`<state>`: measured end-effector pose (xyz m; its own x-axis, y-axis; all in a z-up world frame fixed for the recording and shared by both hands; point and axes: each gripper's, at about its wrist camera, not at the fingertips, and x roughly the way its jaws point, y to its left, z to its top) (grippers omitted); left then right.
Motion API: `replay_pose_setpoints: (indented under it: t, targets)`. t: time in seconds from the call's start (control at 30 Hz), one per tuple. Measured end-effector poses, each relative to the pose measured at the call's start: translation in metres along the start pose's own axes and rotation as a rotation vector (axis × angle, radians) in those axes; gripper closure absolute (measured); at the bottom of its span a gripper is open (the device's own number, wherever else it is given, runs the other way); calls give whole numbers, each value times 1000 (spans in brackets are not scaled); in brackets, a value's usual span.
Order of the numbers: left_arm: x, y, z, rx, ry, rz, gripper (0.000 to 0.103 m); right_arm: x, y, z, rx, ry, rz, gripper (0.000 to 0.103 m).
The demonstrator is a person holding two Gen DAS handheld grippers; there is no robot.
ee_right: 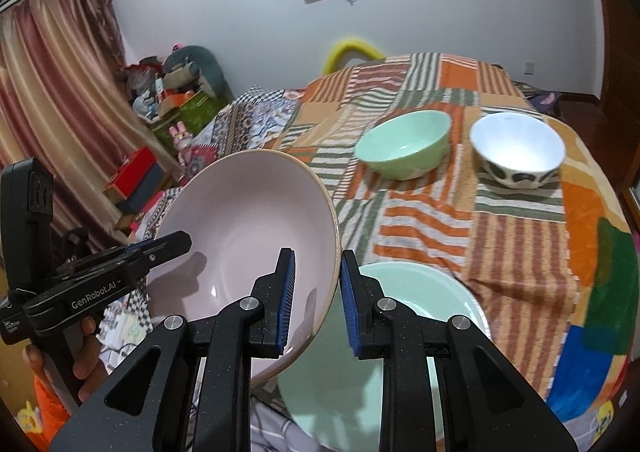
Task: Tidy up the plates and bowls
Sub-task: 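Lift the pink bowl with both tools and carry it over the plate stack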
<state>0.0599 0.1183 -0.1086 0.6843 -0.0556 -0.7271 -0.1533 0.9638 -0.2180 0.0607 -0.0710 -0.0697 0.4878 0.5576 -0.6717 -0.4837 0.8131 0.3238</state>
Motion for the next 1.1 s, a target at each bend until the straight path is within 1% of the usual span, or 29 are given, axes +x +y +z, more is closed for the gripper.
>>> replay_pose_setpoints:
  t: [0.23,0.5,0.7,1.1]
  targets:
    - [0,26,-10,-33,19,38,86,15,22,-3,-35,37,26,82]
    - [14,48,-22,-61,58,57,85,36,38,-9,-61,83,32,82]
    - [29,61,-29,-94,98,53,86,51,41,-11,-65,121,28,82]
    - [61,87,-45,-155,185,66,85,91,40,-19,-63,224,34,82]
